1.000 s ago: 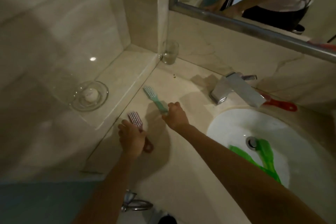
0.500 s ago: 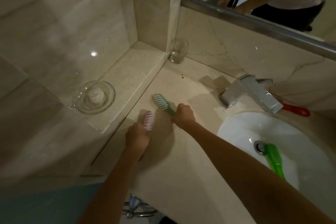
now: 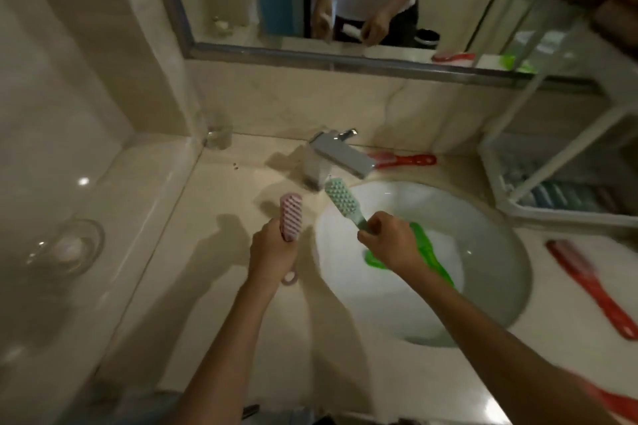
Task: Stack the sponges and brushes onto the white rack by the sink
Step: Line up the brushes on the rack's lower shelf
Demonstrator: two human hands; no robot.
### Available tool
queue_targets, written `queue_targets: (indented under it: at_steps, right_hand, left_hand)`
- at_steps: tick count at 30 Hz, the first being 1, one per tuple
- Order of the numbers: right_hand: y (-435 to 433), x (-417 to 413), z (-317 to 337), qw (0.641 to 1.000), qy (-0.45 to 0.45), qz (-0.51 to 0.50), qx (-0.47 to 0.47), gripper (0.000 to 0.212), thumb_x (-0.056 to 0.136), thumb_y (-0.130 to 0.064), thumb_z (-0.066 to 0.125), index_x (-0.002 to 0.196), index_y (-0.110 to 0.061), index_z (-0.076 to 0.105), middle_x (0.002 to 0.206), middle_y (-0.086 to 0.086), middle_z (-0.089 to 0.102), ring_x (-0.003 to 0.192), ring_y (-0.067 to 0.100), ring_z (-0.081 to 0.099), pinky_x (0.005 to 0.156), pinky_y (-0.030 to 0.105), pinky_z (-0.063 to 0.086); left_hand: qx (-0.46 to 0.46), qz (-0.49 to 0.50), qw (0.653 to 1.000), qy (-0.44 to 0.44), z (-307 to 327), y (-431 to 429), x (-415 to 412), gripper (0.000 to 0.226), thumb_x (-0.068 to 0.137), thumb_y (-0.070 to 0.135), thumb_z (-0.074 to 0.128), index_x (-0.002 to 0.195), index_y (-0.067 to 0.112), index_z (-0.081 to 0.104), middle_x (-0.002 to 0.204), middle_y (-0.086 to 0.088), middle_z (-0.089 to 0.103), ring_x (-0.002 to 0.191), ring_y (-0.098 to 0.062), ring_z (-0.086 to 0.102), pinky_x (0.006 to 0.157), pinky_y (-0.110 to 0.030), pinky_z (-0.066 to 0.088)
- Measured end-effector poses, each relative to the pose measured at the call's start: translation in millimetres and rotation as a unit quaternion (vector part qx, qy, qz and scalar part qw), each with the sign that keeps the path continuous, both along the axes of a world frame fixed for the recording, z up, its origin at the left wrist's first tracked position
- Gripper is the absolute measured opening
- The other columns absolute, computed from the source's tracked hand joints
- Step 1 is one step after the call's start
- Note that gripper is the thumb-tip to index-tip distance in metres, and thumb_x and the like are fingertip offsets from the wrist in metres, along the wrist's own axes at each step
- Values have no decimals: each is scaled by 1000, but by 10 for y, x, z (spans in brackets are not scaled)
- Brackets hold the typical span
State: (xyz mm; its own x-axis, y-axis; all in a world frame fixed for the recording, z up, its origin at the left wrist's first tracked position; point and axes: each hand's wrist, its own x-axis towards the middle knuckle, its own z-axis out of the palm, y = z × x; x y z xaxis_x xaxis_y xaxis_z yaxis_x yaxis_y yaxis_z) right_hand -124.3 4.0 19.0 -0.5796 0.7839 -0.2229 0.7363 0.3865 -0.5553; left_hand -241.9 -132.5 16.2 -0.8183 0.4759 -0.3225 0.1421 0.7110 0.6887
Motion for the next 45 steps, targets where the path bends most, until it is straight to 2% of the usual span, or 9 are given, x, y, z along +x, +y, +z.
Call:
queue_targets:
  at_steps: [9,15,20,27,29,33,39,43,45]
  right_hand:
    - [915,1820,214,984,88,-157,-7,15,80,-13,65,79,1,58,74,12,58,70,23,52,63,30,35]
    - [1773,2671,209,927,206,-253,-183,8,84,-3,62,78,1,60,65,14,54,48,16,42,39,20,33]
    - [2570,2902,222,883,285,-253,-275,30,87,5,53,60,-5,50,31,-4,42,25,2,34,31,11,27]
    - [3511,2705,198,792,339,-299,-411,20,90,4,49,71,-2,53,41,4,53,28,5,47,31,14,41]
    - [3679,2611,192,766,347,-305,-447,16,90,3,51,76,-2,54,54,8,59,41,7,56,34,13,44]
    - [3956,2392,170,744,362,-312,-467,13,89,0,53,78,-6,56,82,10,60,69,12,58,45,14,52]
    - [4181,2020,112,687,461,-309,-470,13,88,3,53,82,-9,53,84,7,59,73,14,57,56,19,56]
    - [4336,1925,-43,630,484,-364,-486,13,94,-10,49,84,-17,53,114,20,60,101,29,58,81,23,52]
    - [4327,1919,-97,727,411,-359,-417,30,98,-26,42,68,-34,40,125,20,58,116,34,53,95,30,44]
  left_hand:
    - [16,-236,972,5,257,1425,1403,13,82,10,57,94,4,59,96,-16,67,92,-31,63,64,-29,40]
    - [25,-304,951,-50,340,2407,2358,8,80,11,63,74,11,59,86,-19,68,79,-23,64,67,-34,49]
    - [56,-247,960,-116,368,3151,2783,22,82,1,59,63,10,54,70,-15,58,69,-19,56,62,-32,49]
    - [151,-16,949,-277,406,3894,2729,26,87,-13,49,67,3,52,71,-12,55,60,-19,54,40,-15,47]
    - [172,26,938,-299,377,4004,2672,11,88,-12,49,91,-5,57,91,-18,58,75,-26,61,57,-19,54]
    - [166,65,931,-317,319,4135,2608,36,87,-15,48,123,-7,50,127,-24,54,116,-38,56,82,-32,50]
    - [191,104,909,-355,305,4353,2534,25,88,-12,49,112,-5,55,126,-24,57,105,-32,63,72,-26,56]
    - [215,111,899,-364,312,4439,2489,36,90,-13,43,125,-6,49,128,-25,55,94,-30,63,92,-30,48]
    - [216,111,900,-361,313,4435,2466,36,93,-10,41,127,-3,48,129,-24,55,108,-33,59,90,-30,47]
